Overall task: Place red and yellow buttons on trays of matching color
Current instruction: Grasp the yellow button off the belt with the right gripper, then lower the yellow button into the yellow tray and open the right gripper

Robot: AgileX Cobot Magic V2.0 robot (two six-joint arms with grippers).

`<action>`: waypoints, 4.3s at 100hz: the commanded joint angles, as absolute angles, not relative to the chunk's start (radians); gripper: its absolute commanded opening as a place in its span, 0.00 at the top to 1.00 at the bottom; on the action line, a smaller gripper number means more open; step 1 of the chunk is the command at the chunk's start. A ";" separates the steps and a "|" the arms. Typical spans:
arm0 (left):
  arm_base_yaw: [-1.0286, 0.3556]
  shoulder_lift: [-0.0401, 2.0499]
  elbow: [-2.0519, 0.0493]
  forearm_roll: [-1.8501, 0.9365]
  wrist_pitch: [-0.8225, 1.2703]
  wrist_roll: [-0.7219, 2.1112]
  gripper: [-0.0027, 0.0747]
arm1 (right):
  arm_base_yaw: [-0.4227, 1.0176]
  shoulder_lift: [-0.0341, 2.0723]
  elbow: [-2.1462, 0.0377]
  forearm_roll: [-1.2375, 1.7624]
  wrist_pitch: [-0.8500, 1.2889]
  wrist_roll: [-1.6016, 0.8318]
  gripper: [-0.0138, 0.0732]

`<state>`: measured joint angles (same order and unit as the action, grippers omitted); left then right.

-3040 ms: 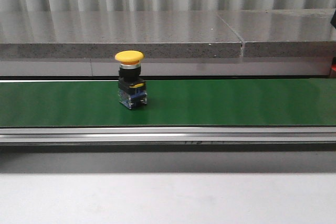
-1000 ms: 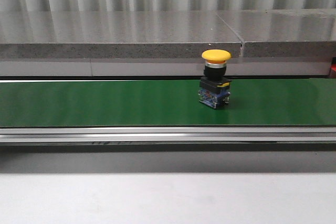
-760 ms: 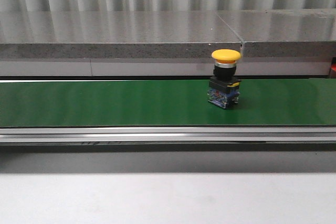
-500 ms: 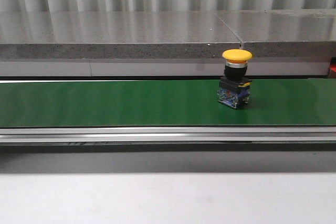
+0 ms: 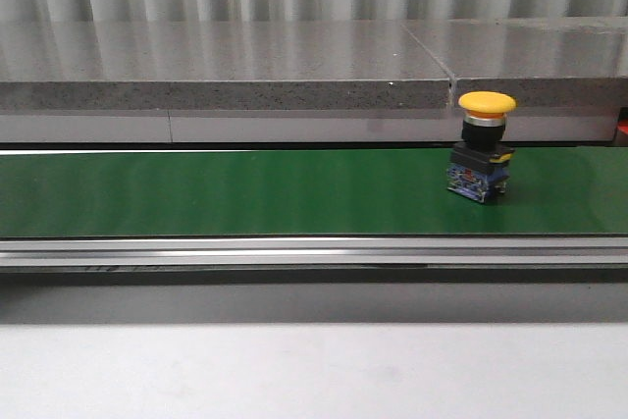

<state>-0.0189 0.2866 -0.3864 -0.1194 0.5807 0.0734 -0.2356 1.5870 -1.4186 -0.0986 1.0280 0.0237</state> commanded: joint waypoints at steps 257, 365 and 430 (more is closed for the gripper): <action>-0.027 0.295 -0.416 -0.133 0.504 0.072 0.99 | -0.446 1.382 -1.141 0.099 0.833 -0.090 0.73; -0.027 0.295 -0.416 -0.133 0.504 0.072 0.99 | -0.604 1.659 -0.948 0.091 0.512 0.000 0.64; -0.027 0.295 -0.416 -0.133 0.504 0.072 0.99 | -0.590 1.448 -0.989 0.090 0.578 0.013 0.12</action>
